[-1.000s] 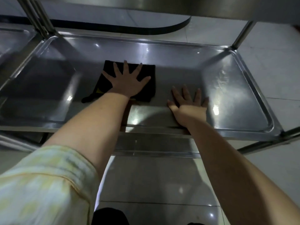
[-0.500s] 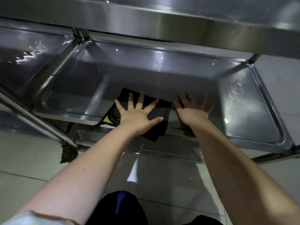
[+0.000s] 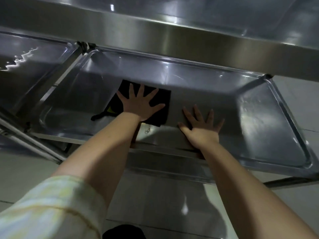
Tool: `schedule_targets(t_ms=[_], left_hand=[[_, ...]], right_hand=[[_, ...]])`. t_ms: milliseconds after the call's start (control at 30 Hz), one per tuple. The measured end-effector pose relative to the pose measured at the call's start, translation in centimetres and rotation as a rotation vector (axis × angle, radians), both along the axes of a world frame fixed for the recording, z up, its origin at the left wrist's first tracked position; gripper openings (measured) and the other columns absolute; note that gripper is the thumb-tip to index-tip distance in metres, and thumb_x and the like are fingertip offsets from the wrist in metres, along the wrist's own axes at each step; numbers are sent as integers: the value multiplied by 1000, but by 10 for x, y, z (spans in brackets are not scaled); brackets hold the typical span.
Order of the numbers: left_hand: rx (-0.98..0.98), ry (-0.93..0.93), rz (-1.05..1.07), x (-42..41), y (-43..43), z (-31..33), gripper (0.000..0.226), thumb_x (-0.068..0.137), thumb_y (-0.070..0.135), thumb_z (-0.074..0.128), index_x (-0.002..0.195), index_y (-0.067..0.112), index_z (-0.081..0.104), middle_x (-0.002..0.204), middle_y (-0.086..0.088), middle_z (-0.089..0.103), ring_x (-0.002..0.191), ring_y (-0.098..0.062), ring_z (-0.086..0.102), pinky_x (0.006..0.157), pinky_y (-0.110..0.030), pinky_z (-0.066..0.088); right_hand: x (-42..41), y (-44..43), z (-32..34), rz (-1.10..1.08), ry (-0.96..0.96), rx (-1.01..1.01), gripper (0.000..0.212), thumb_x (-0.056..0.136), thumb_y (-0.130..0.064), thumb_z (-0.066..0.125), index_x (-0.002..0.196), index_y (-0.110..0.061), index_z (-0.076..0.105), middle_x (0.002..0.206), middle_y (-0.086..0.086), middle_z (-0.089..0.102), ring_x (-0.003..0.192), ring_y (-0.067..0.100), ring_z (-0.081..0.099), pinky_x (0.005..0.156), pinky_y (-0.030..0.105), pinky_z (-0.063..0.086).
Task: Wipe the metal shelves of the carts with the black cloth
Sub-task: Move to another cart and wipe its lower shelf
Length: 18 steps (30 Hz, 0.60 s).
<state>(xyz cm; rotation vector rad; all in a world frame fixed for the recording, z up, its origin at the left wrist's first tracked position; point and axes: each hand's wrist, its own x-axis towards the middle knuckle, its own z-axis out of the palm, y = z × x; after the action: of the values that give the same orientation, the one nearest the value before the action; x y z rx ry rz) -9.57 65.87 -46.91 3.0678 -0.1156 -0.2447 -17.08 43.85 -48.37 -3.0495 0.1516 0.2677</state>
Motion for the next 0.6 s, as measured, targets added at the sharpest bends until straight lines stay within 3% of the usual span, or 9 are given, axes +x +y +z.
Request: schedule_targets(t_ms=[200,433,600], left_hand=[[-20,38,-73,20,-1,6,78,83,86,13,151,53,-7,165,0,-17,149,-40,-16,108,-75,-8],[-1,134,-105,-104,43,8,72,83,86,13,146,62,-11,163,5,-23,149,-34,-21,110,-72,-11],[23,161,-61,-117,49,15,71,83,86,12,144,63,-14,163,6,-23,148,-34,-22,108,-74,-11]], right_hand=[[5,-2,0,-18,-8,1,64,86,-80,19,145,-64,-1,163,-21,-8,149,37,-15,109,72,-11],[0,2,4,-68,22,14,67,88,-79,16,150,-57,0,163,-20,-6,150,34,-14,113,68,-8],[5,36,16,-165,81,60,63,94,-71,15,152,-51,1,164,-17,-9,148,40,-15,108,75,-8]])
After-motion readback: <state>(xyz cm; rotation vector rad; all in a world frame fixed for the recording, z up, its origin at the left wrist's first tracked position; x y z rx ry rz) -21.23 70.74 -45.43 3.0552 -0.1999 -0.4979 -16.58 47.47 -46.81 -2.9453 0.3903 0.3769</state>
